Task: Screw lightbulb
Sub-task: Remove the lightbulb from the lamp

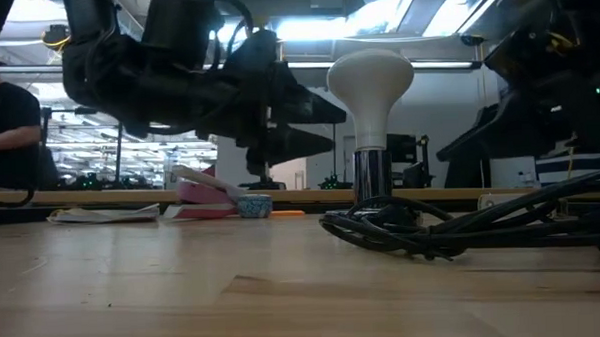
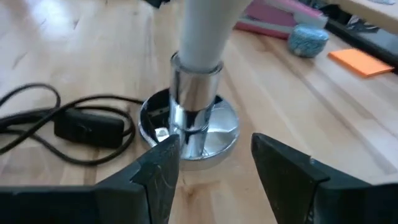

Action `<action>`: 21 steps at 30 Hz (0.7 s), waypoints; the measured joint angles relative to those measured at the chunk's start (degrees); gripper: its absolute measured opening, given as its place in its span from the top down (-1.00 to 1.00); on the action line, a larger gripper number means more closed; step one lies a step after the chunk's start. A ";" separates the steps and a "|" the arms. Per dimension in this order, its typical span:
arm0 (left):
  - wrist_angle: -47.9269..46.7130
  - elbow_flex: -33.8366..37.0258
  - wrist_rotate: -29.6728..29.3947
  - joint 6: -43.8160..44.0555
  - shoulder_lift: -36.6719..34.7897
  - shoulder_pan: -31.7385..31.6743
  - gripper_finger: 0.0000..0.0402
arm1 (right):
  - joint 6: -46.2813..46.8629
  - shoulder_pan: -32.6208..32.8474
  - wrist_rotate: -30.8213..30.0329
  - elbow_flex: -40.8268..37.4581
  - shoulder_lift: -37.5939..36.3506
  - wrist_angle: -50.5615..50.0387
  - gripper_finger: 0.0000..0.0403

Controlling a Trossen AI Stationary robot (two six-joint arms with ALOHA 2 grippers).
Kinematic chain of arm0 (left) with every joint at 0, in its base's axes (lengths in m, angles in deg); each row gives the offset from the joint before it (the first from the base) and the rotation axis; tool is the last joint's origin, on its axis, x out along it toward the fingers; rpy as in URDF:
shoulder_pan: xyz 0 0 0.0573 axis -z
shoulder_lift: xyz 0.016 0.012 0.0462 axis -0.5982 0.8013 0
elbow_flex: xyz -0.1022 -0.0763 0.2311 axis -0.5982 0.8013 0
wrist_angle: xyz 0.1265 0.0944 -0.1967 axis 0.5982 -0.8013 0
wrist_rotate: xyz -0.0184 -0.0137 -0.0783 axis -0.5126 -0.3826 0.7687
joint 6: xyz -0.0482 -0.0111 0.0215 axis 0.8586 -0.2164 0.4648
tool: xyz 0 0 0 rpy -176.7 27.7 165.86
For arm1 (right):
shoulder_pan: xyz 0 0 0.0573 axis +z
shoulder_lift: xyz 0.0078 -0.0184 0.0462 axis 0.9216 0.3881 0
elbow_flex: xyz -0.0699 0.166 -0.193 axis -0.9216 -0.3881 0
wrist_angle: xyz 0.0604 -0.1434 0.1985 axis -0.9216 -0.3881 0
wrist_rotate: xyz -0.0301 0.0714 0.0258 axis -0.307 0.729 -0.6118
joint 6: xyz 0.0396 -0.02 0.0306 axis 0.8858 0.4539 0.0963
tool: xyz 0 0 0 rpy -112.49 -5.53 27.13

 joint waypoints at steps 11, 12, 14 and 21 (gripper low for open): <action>-9.28 -5.83 3.86 -6.12 -0.03 -0.66 -0.26 | -0.04 0.00 0.33 6.25 11.83 0.06 -0.04; -9.51 -6.05 3.84 -6.02 -0.03 -0.90 -0.26 | -0.04 0.00 0.34 6.57 12.55 0.04 -0.04; -9.38 -6.43 3.80 -5.95 -0.03 -1.30 -0.26 | -0.04 0.00 0.33 7.21 13.86 0.07 -0.04; -5.05 -7.41 3.78 -3.67 4.48 -1.99 -0.26 | -0.04 0.00 0.26 8.43 16.36 0.10 -0.04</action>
